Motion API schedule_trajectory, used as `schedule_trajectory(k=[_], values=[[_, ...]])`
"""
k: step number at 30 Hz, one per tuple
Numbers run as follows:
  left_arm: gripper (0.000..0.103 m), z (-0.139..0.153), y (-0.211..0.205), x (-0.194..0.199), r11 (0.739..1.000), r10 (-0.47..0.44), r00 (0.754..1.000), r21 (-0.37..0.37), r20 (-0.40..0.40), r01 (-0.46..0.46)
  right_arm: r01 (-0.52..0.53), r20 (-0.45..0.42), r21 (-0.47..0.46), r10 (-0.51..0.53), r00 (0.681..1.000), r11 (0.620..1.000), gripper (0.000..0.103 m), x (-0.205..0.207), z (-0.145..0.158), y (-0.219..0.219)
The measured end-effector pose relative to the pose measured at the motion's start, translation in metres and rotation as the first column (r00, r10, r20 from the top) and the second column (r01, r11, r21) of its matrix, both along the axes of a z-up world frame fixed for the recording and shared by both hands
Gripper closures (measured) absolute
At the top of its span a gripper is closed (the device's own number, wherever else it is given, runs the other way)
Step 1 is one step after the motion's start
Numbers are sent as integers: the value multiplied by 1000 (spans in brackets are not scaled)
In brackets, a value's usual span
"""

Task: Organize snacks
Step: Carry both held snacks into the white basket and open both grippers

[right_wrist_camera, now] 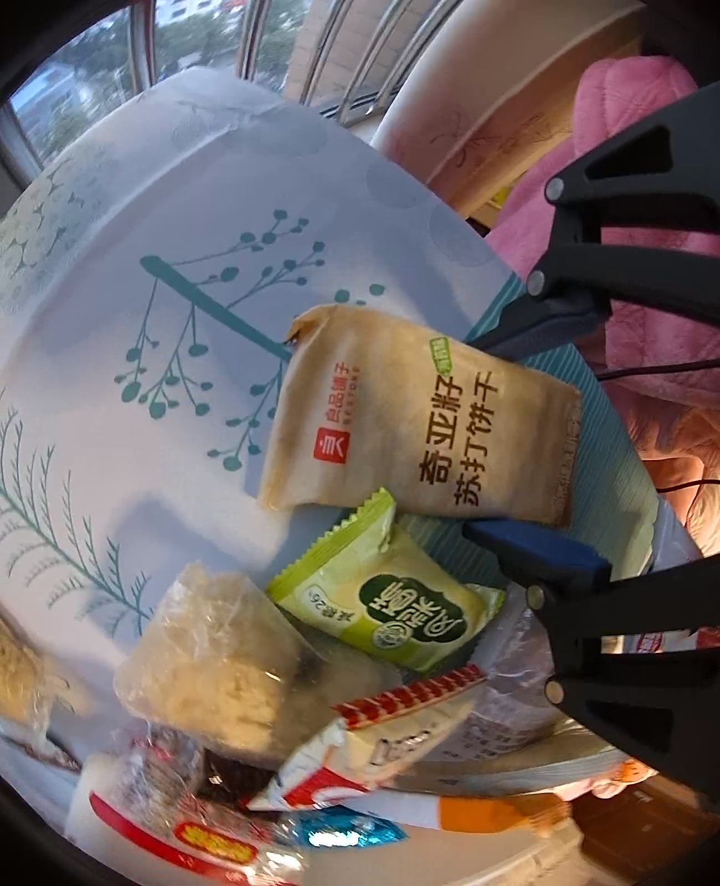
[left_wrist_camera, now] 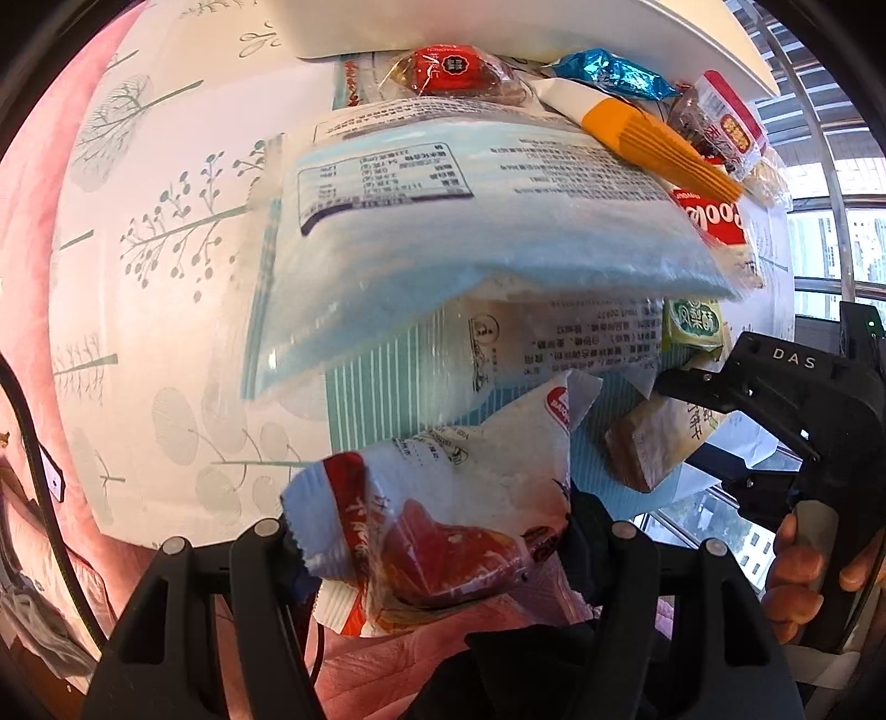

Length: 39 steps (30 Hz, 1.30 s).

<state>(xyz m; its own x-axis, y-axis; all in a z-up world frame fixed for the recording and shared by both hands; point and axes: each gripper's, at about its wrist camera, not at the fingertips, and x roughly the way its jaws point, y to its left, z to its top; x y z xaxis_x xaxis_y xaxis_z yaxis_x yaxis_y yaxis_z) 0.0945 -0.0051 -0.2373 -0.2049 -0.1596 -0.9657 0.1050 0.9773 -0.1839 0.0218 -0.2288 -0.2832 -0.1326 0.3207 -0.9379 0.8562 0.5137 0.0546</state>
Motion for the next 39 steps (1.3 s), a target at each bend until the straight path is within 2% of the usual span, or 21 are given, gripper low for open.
schedule_trajectory(k=[6, 14, 21, 26, 32, 36, 39], values=[[37, 15, -7, -27, 1000, 10, 999, 14, 38, -11, -37, 95, 50, 33, 995, 998, 48, -7, 1, -1], [37, 35, 0, -60, 998, 44, 996, 33, 83, -47, -54, 140, 99, 40, 989, 994, 48, -39, 4, -13], [37, 75, 22, -51, 992, 113, 981, 40, 161, -121, -75, 258, 80, 52, 965, 994, 48, -36, 41, -28], [37, 106, 40, -34, 986, 154, 963, 26, 220, -164, -88, 362, 37, 69, 930, 995, 48, -34, 81, -31], [37, 146, 55, -2, 985, 162, 938, 11, 306, -173, -117, 479, -18, 112, 871, 993, 48, -1, 124, -37], [37, 170, 62, 25, 987, 145, 926, 8, 349, -158, -133, 548, -50, 138, 825, 990, 48, 27, 144, -25], [37, 185, 67, 46, 990, 127, 917, 7, 379, -140, -156, 605, -75, 170, 778, 985, 48, 52, 162, -16]])
